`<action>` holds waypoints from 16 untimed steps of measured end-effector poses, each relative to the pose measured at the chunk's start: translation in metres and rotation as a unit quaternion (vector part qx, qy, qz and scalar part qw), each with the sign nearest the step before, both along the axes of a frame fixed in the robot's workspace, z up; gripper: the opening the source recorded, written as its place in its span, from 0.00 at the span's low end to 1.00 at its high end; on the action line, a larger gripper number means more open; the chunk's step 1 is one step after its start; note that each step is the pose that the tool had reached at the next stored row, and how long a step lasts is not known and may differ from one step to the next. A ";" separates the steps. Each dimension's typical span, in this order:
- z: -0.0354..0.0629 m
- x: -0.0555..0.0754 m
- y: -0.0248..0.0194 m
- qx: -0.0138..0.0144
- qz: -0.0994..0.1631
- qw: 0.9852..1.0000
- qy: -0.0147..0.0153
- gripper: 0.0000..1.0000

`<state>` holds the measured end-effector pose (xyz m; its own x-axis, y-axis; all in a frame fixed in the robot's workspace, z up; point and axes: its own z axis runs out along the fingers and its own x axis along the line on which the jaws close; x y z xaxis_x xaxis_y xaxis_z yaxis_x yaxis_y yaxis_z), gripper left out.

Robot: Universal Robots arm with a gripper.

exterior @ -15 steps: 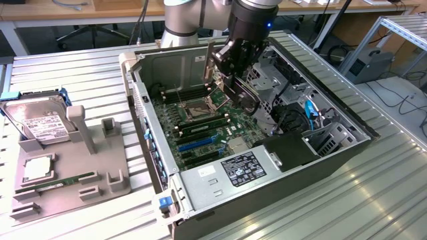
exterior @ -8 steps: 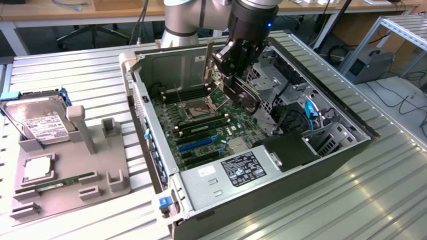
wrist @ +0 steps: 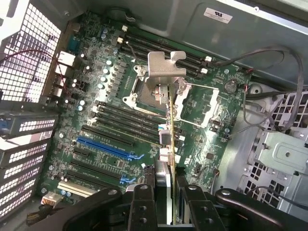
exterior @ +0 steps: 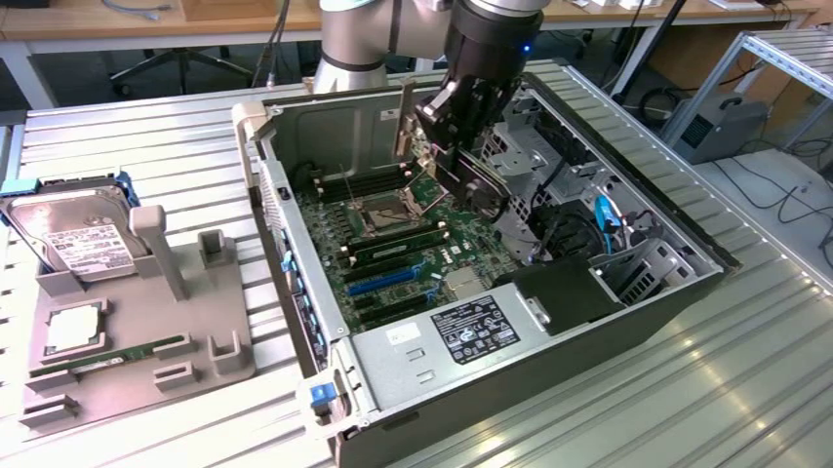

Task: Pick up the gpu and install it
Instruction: 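Insert the gpu into the slot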

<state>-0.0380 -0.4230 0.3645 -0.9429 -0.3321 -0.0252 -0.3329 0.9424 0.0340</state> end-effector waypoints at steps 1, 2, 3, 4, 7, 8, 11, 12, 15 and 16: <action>0.0000 0.000 0.0000 0.000 0.003 1.000 0.000 0.27; 0.0000 0.000 0.0000 0.000 0.007 1.000 0.000 0.27; 0.0000 0.000 0.0000 0.000 0.009 1.000 0.000 0.27; 0.0000 0.000 0.0000 0.000 0.010 1.000 0.000 0.27; 0.0000 0.000 0.0000 0.000 0.015 1.000 0.000 0.27; 0.0000 0.000 0.0000 0.000 0.017 1.000 0.000 0.27; 0.0000 0.000 0.0000 0.000 0.021 1.000 0.000 0.27; 0.0000 0.000 0.0000 0.000 0.022 1.000 0.000 0.27; 0.0000 0.000 0.0000 0.000 0.025 1.000 0.000 0.27; 0.0000 0.000 0.0000 0.000 0.026 1.000 0.000 0.27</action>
<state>-0.0380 -0.4230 0.3645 -0.9240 -0.3815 -0.0251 -0.3821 0.9235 0.0341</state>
